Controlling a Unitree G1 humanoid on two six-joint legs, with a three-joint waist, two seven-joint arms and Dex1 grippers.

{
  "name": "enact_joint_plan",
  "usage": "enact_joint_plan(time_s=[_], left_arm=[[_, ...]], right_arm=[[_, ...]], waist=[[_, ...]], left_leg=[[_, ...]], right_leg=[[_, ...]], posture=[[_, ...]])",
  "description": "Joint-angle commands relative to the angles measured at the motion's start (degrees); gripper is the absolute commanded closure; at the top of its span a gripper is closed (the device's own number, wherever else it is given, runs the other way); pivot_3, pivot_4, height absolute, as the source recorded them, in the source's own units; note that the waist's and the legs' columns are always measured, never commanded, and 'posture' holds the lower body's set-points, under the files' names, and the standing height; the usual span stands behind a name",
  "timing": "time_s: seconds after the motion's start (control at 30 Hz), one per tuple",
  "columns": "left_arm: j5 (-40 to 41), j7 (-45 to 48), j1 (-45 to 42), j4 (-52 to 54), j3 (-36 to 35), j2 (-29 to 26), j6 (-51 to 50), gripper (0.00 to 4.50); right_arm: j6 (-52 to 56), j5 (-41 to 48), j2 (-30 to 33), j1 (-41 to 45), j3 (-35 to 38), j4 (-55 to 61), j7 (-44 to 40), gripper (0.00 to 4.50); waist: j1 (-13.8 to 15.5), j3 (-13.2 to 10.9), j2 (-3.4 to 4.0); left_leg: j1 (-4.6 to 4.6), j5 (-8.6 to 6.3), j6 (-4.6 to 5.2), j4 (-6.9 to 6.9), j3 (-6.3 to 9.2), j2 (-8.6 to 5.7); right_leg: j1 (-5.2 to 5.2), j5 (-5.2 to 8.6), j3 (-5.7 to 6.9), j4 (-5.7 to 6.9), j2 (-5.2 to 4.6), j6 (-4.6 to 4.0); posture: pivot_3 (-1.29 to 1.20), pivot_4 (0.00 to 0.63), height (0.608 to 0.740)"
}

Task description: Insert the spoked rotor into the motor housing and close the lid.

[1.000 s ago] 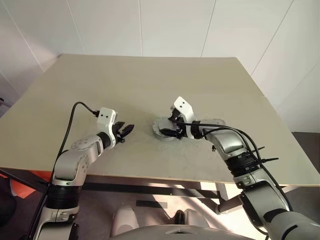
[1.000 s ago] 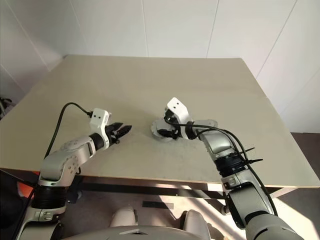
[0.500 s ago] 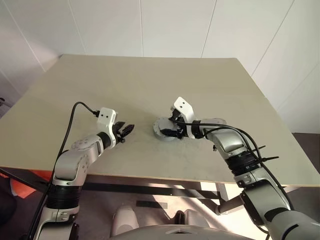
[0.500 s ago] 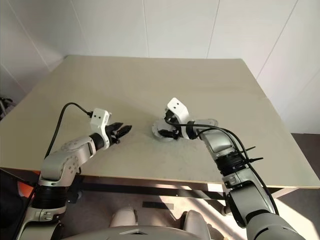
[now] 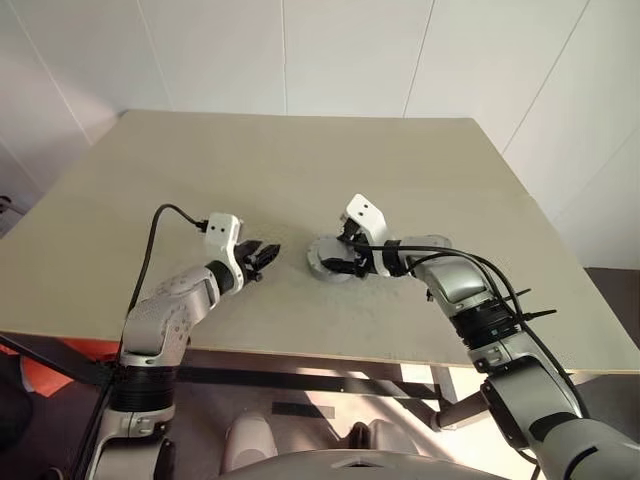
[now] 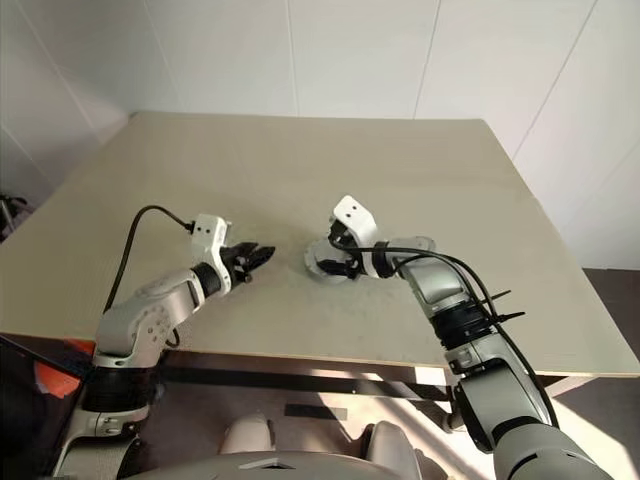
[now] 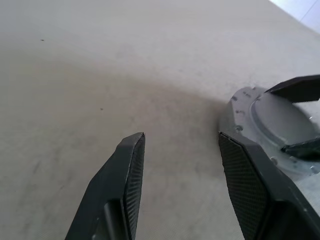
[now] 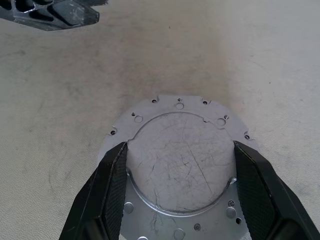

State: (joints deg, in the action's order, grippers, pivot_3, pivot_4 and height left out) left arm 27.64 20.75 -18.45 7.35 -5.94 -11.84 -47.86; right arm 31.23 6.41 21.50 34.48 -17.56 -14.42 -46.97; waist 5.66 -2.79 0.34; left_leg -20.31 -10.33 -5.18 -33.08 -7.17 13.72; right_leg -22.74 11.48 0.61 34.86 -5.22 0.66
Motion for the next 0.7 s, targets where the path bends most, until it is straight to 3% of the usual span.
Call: enact_joint_plan(time_s=[0.03,0.2,0.5,0.7], left_arm=[[2.72,0.71,-4.51,-4.69,-1.47,2.25,-0.33,2.68],[4.54,2.41,-8.93,-11.82,-0.74,5.04,-1.66,4.39],[5.24,5.38,-12.72,-18.68,1.44,7.14,-5.98,4.45],[2.16,2.36,-12.97,-22.30,2.44,6.43,-9.25,4.45]], right_arm=[[1.72,-2.30,0.77,-1.37,-1.55,-1.79,0.20,1.39],[1.65,-2.07,0.64,-1.26,-1.42,-1.62,0.58,1.39],[2.03,-1.69,0.36,-2.09,-1.04,-0.16,1.57,1.39],[3.08,-1.03,0.12,-1.76,0.45,1.49,2.71,1.39]], waist=[[-0.07,0.01,-0.02],[-0.19,0.02,-0.02],[-0.13,0.02,-0.02],[-0.06,0.02,-0.02]], left_leg=[[0.03,0.00,0.00,0.00,0.00,-0.01],[0.05,0.02,-0.04,0.03,-0.01,0.00],[0.08,-0.01,0.02,0.03,-0.01,0.00],[0.13,-0.01,0.02,0.08,-0.01,-0.01]], right_leg=[[0.03,0.00,-0.01,0.00,0.00,0.00],[0.02,0.00,-0.01,-0.05,0.02,0.00],[0.04,0.00,-0.02,-0.06,0.00,0.01],[0.10,0.00,0.00,-0.10,0.00,0.00]], posture=[[0.00,0.000,0.740],[0.00,0.000,0.740],[0.00,0.000,0.740],[0.00,0.000,0.740]])
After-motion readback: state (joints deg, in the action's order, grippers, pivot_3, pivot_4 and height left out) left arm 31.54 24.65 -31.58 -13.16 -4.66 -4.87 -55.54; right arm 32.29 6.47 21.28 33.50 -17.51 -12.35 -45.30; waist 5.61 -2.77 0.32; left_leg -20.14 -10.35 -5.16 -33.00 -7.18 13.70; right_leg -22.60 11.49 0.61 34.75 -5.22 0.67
